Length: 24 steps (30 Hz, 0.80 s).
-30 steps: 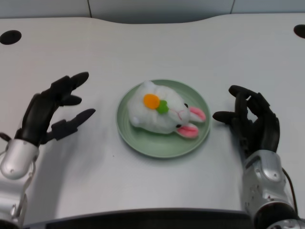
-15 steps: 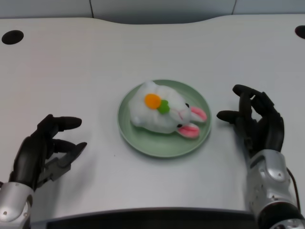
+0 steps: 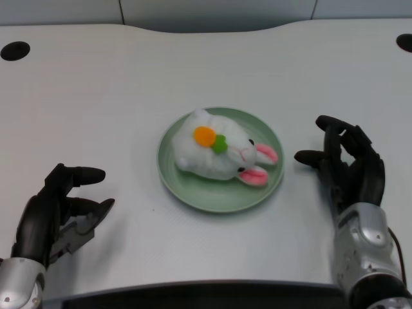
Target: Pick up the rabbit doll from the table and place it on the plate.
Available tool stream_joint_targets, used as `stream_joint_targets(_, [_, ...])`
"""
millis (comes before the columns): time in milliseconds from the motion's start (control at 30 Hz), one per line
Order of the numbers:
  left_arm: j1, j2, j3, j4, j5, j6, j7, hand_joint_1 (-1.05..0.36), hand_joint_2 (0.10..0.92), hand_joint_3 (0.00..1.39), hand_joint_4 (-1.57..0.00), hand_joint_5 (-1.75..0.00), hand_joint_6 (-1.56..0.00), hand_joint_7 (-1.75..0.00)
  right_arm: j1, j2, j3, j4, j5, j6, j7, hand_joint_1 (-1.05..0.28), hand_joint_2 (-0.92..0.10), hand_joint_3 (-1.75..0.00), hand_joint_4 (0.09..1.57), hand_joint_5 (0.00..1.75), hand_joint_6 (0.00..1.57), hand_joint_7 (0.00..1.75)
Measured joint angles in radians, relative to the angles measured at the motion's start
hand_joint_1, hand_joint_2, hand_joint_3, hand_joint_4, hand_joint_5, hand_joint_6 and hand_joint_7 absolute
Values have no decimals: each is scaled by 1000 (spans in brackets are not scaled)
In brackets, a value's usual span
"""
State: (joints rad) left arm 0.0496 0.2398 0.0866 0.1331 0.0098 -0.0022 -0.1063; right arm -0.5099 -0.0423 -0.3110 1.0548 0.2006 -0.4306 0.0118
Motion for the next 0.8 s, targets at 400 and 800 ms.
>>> stream_joint_targets(400, [-81, 1, 6, 182, -9, -184, -38, -467, 921, 290, -150, -1560, -162, -1177, 4, 1, 5, -10, -1, 0, -13, -385, -921, -411, 615, 1290, 509, 919])
stream_joint_targets(800, [-119, 0, 40, 272, -37, -234, -47, -402, 921, 304, -157, -1614, -194, -1183, 18, 11, 3, -26, 1, 0, -3, -374, -921, -419, 610, 1294, 514, 926])
